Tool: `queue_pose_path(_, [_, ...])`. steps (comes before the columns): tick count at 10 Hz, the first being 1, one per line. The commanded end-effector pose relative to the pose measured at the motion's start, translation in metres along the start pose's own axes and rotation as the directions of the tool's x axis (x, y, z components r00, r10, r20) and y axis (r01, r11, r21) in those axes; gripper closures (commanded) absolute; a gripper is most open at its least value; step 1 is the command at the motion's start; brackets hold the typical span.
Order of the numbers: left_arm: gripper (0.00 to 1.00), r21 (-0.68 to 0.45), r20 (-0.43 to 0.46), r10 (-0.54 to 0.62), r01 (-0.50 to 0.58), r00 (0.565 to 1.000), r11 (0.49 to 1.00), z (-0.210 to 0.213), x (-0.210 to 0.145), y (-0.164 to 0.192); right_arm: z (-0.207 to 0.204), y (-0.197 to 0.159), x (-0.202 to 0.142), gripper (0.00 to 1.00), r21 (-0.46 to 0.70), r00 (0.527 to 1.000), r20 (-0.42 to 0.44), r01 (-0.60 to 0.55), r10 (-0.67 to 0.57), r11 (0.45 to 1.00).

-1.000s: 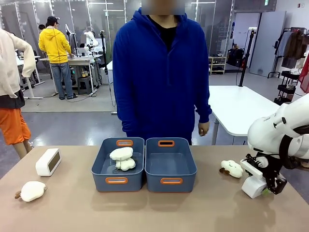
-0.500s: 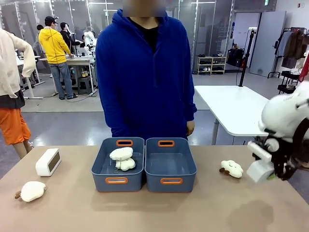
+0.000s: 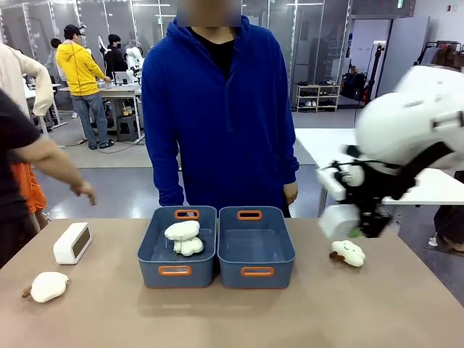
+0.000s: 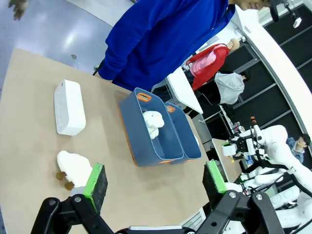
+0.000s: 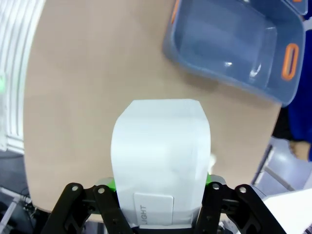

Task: Sort the digital clocks into the basket.
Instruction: Pick up the Digital clock from the table and place it into the empty Plastic storage basket.

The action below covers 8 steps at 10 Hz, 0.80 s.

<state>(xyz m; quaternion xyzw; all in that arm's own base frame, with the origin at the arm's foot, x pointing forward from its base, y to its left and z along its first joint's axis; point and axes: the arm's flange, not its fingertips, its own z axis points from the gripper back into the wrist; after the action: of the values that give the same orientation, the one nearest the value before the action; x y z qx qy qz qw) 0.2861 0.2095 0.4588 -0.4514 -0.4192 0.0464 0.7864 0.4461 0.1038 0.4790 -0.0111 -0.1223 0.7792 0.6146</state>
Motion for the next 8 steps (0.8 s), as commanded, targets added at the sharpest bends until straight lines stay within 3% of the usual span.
queue_pose_path(1, [0.00, -0.018, 0.014, 0.000, 0.001, 1.000, 1.000, 0.001, 0.001, -0.001, -0.016, -0.037, 0.050, 1.00, -0.020, 0.997, -0.052, 0.055, -0.056, 0.998])
queue_pose_path(4, [0.00, -0.018, 0.014, 0.000, 0.001, 1.000, 1.000, 0.001, 0.001, -0.001, -0.049, -0.066, 0.133, 1.00, -0.024, 0.994, -0.102, 0.043, -0.045, 0.999])
queue_pose_path(8, [0.00, -0.018, 0.014, 0.000, 0.001, 1.000, 1.000, 0.001, 0.001, -0.001, -0.120, -0.102, 0.158, 1.00, 0.030, 0.982, -0.117, 0.155, -0.150, 0.988])
